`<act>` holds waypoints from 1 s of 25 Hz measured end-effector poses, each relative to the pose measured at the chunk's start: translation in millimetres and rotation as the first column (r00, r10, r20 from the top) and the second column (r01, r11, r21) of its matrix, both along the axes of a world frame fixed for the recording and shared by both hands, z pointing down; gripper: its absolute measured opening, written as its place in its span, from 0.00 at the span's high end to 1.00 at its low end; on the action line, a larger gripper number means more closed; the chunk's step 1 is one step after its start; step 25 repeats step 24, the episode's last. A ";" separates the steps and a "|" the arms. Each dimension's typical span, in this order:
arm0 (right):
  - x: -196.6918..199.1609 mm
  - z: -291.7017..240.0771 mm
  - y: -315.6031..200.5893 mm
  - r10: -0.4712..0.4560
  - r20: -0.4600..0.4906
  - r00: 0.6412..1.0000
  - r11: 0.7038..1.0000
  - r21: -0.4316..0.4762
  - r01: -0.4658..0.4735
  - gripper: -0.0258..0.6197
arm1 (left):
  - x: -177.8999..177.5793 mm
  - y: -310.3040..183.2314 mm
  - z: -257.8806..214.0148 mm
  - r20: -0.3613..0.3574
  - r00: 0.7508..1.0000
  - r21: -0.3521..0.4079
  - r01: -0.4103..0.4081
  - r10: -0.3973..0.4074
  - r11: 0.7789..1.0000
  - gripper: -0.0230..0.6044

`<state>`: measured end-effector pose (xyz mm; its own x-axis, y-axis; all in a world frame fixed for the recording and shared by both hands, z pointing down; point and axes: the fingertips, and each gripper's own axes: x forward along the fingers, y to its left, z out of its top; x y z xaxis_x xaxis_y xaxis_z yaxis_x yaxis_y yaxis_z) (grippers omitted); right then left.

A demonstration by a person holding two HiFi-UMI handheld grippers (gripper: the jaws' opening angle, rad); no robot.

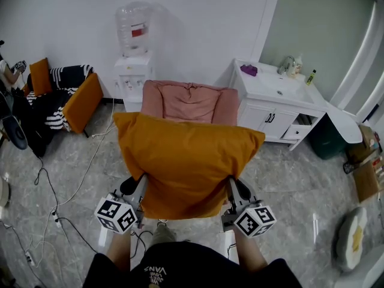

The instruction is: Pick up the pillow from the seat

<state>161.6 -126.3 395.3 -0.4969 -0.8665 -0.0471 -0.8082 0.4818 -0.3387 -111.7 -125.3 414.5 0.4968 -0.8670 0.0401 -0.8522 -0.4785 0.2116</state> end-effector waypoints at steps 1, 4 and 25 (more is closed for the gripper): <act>0.0 0.3 -0.4 0.000 -0.001 1.000 1.000 0.000 0.000 0.95 | 0.1 0.2 0.1 -0.001 1.000 0.001 0.001 -0.001 1.000 0.86; -2.1 1.3 -0.7 -0.001 0.000 1.000 1.000 0.004 0.001 0.95 | -1.4 1.7 2.8 -0.004 1.000 0.000 0.003 -0.003 1.000 0.86; -3.4 2.7 -5.2 0.013 0.005 1.000 1.000 -0.004 -0.013 0.95 | -3.9 0.3 8.0 -0.020 1.000 -0.019 0.002 -0.003 1.000 0.86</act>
